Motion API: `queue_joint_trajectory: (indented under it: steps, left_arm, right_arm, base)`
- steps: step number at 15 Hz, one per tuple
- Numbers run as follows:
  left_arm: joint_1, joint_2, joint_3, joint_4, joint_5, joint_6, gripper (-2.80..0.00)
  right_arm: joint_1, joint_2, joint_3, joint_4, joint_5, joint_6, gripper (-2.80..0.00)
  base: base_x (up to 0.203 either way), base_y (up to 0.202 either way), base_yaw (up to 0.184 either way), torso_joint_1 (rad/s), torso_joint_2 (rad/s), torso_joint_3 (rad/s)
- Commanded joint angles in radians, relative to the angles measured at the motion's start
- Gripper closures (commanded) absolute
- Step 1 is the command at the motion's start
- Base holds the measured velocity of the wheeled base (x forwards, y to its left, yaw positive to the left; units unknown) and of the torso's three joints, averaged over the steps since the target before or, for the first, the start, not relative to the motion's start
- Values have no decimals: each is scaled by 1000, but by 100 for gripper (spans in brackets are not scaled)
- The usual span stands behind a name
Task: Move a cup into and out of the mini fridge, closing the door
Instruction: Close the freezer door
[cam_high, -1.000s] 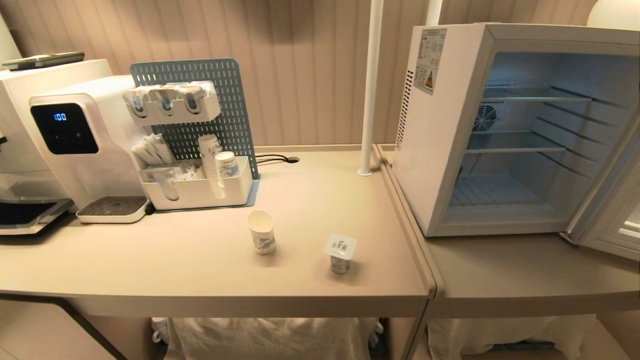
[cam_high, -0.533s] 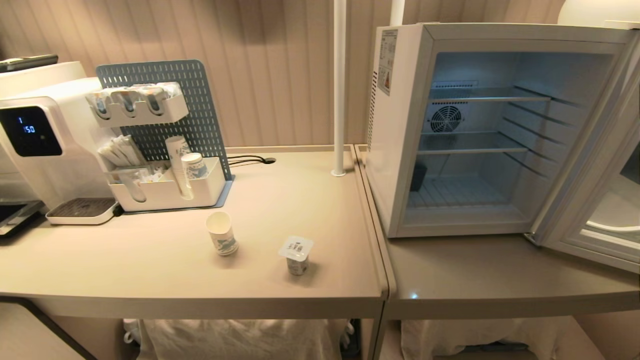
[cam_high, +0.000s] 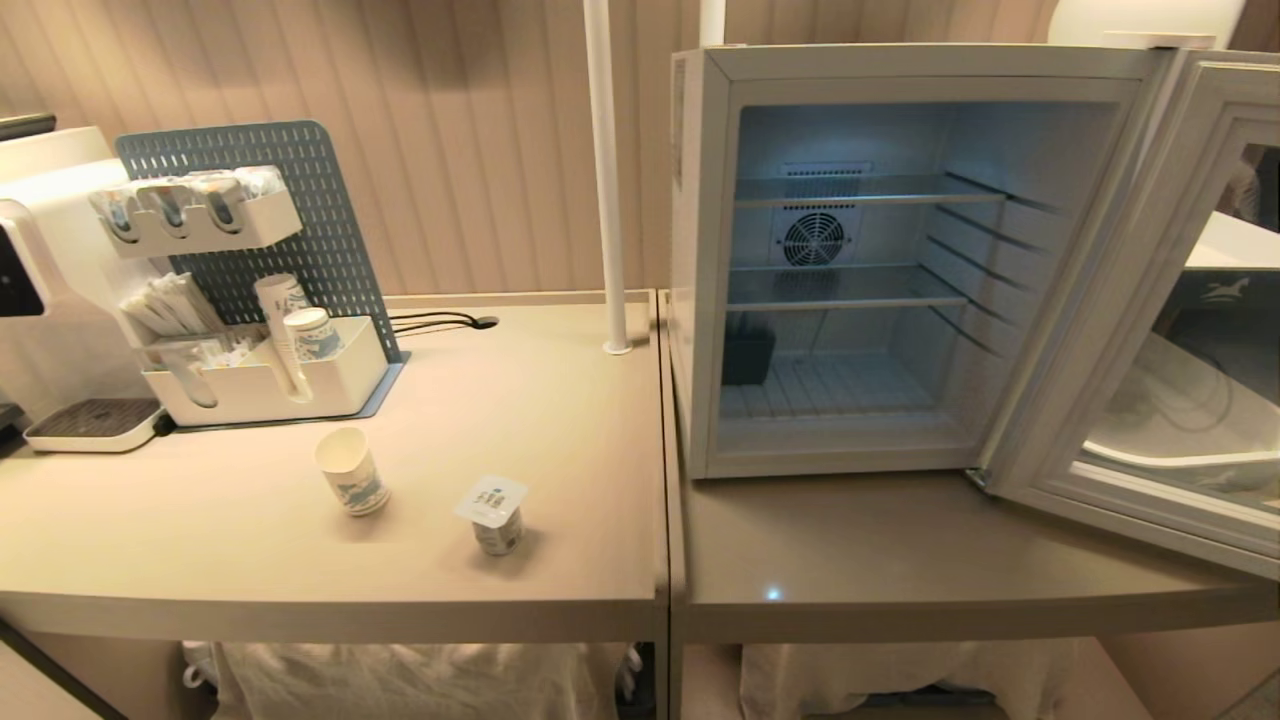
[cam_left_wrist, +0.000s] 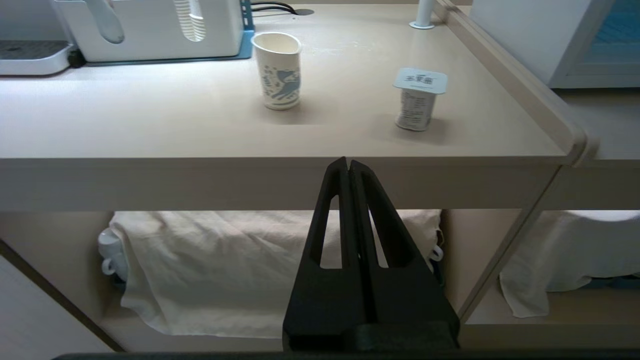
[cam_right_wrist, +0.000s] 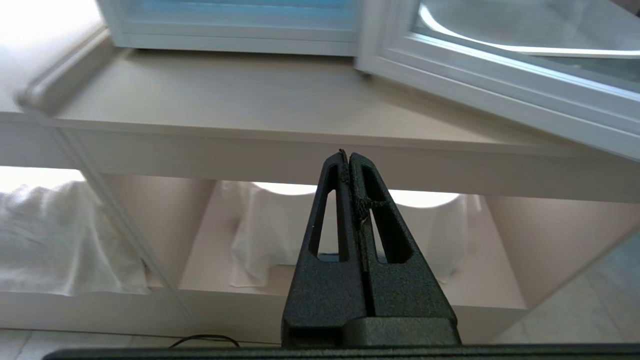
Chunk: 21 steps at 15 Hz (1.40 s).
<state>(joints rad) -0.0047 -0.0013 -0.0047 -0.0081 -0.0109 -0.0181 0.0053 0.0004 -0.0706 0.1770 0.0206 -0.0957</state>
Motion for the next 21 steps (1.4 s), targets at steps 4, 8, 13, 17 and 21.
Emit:
queue_joint_trajectory:
  steps: [4, 8, 13, 17, 21]
  left_arm:
    - [0, 1, 2, 0, 0, 0, 0]
    - [0, 1, 0, -1, 0, 0, 0]
    - [0, 0, 0, 0, 0, 0, 0]
    - [0, 1, 0, 0, 0, 0, 0]
    - [0, 0, 0, -1, 0, 0, 0]
  right_arm:
    - [1, -2, -1, 1, 1, -1, 0]
    - [1, -2, -1, 1, 1, -1, 0]
    - [1, -1, -1, 2, 1, -1, 0]
    - [1, 0, -1, 1, 1, -1, 0]
    - [1, -1, -1, 2, 1, -1, 0]
  base:
    - [0, -195, -3, 5, 1, 3]
    - [0, -193, -3, 2, 2, 3]
    - [0, -193, -2, 4, 3, 2]
    - [0, -190, 0, -2, 4, 4]
    - [0, -192, -1, -1, 3, 3]
